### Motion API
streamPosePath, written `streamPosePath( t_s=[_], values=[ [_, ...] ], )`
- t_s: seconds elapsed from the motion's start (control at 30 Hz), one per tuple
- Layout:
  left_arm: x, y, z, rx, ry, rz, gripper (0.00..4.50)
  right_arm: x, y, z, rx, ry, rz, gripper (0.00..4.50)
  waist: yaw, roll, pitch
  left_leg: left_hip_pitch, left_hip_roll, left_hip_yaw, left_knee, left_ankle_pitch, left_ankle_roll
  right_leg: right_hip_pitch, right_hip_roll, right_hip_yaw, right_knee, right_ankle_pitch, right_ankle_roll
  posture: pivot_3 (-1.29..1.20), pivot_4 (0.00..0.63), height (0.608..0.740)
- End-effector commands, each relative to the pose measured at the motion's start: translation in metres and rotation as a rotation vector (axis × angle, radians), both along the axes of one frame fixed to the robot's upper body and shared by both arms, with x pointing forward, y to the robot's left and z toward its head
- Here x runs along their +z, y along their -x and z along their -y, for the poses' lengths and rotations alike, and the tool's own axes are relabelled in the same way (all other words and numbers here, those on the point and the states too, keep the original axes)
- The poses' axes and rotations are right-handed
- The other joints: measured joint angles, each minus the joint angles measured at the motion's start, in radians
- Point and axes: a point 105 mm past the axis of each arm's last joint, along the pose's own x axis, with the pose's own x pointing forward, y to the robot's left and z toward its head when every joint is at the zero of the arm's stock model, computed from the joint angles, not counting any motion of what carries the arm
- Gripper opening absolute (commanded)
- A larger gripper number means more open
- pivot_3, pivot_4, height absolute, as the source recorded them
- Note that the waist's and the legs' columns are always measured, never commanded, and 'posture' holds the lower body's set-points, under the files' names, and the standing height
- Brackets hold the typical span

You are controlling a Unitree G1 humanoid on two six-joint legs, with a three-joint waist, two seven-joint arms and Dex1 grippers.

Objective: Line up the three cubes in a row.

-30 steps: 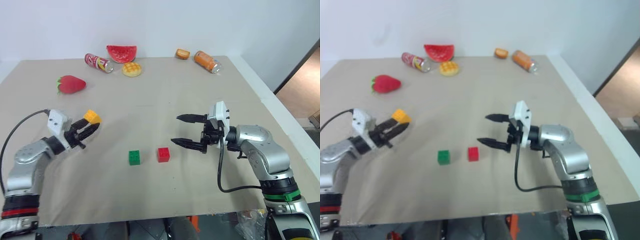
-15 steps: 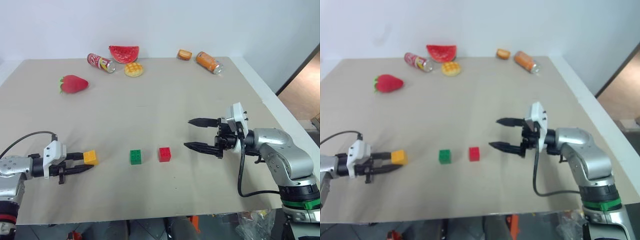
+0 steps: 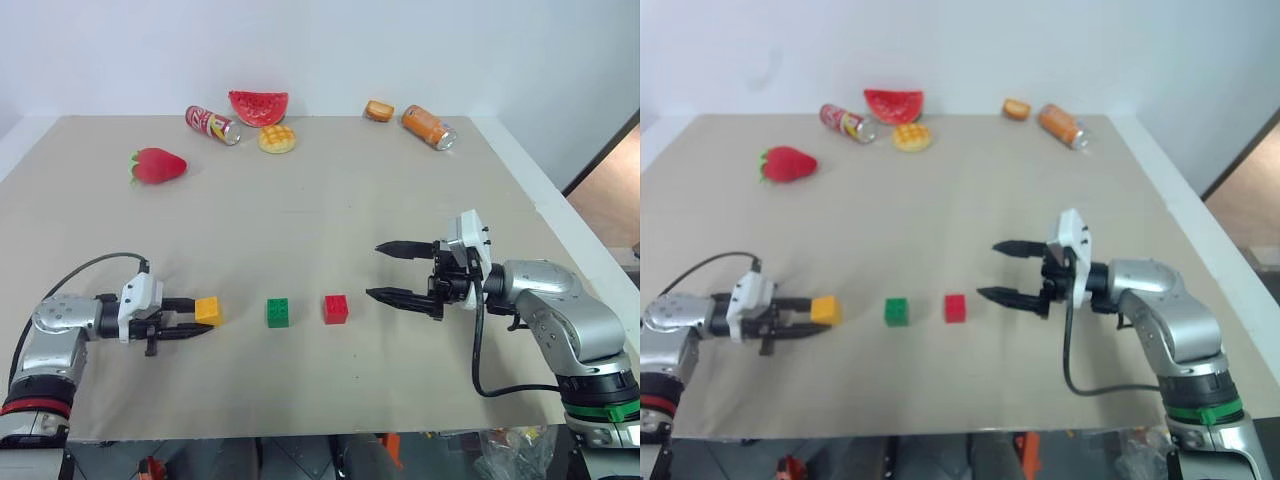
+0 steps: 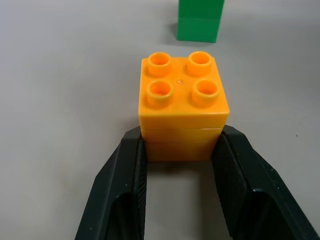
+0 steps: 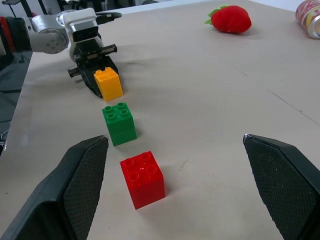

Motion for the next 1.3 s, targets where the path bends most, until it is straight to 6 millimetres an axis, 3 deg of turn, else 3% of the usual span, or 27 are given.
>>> streamPosePath(
  t_s=[0.03,0.47,0.87,0.9,1.13,1.17,1.3],
  values=[
    [-0.004,0.000,0.003,-0.043,-0.023,-0.007,1.27,0.008,0.006,-0.006,0.028,-0.009,0.043,4.50,0.000,0.000,0.000,0.000,0.000,0.000,0.000,0.000,0.000,0.000,0.000,0.000,0.000,0.000,0.000,0.00,0.150,0.740],
    [-0.005,-0.005,0.025,-0.135,-0.016,0.001,1.27,0.006,0.006,-0.008,0.022,-0.012,0.043,4.50,0.001,0.000,0.000,0.000,0.000,0.000,0.004,0.000,0.000,0.003,0.000,0.001,0.000,0.001,0.001,0.00,0.150,0.740],
    [-0.014,0.002,0.027,-0.159,-0.034,-0.017,1.27,0.006,0.004,-0.009,0.019,-0.009,0.047,4.50,0.001,0.001,0.000,0.000,-0.001,0.000,0.004,0.000,0.000,0.003,0.000,0.001,0.000,0.001,0.002,0.00,0.150,0.740],
    [-0.015,0.001,0.027,-0.157,-0.036,-0.027,2.07,0.007,0.004,-0.009,0.020,-0.011,0.047,4.50,0.001,0.001,0.000,0.000,0.000,0.000,0.004,0.000,0.000,0.003,0.000,0.001,0.000,0.001,0.002,0.00,0.150,0.740],
    [-0.010,-0.011,0.020,-0.075,-0.025,0.030,4.26,0.007,0.004,-0.009,0.022,-0.012,0.047,4.50,-0.004,0.001,-0.001,0.000,0.000,0.000,0.004,0.000,0.000,0.003,0.000,0.001,0.000,0.001,0.002,0.00,0.150,0.740],
    [-0.010,-0.013,0.018,-0.057,-0.022,0.037,4.48,0.007,0.004,-0.009,0.022,-0.012,0.047,4.50,-0.004,0.001,-0.001,0.000,0.000,0.000,0.004,0.000,0.000,0.003,0.000,0.001,0.000,0.001,0.002,0.00,0.150,0.740],
    [-0.007,-0.008,0.004,-0.007,-0.014,0.039,4.48,0.008,0.004,-0.010,0.025,-0.015,0.047,4.50,-0.004,0.001,-0.001,0.001,0.000,0.000,0.004,0.000,0.000,0.003,0.000,0.001,0.000,0.002,0.002,0.00,0.150,0.740]
  ],
)
